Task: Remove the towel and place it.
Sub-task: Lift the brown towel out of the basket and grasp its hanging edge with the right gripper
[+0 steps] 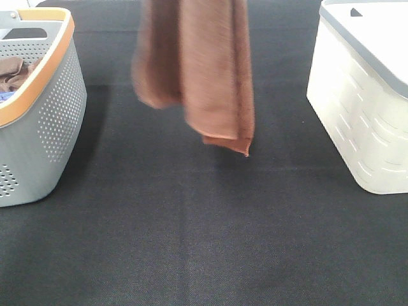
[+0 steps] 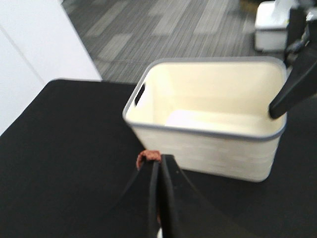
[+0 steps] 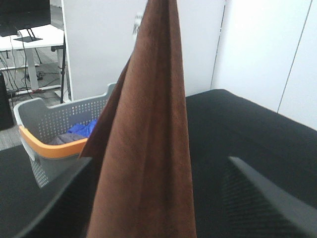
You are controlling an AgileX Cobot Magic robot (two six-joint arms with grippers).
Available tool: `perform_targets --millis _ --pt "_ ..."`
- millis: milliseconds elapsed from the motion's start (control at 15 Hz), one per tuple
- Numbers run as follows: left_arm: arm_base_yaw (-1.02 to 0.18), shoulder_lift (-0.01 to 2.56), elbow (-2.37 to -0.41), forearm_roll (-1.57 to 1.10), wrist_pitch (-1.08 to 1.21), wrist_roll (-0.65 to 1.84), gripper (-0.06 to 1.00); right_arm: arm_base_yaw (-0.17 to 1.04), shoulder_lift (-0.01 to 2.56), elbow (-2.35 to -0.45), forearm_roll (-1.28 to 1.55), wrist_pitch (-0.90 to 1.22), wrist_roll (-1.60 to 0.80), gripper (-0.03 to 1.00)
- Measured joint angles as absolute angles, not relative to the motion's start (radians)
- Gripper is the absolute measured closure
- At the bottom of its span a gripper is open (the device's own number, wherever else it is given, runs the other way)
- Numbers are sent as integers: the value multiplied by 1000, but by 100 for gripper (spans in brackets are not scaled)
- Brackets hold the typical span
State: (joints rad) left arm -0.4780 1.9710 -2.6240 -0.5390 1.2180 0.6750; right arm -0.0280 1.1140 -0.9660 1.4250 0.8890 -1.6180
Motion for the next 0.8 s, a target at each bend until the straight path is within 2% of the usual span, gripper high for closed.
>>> perform_targets --millis 267,467,600,800 --pt "-508 1972 -2579 -502 1221 564 94 -8 1114 -966 1454 960 -1627 28" --pt "-509 1972 -2579 -565 1221 529 94 167 1131 -966 1407 934 -1627 33" --pt "-509 1972 -2579 -593 1220 526 94 306 1154 -967 1320 829 -1626 38" --pt "-509 1972 -2579 -600 1220 514 94 400 1192 -967 1213 692 -1549 40"
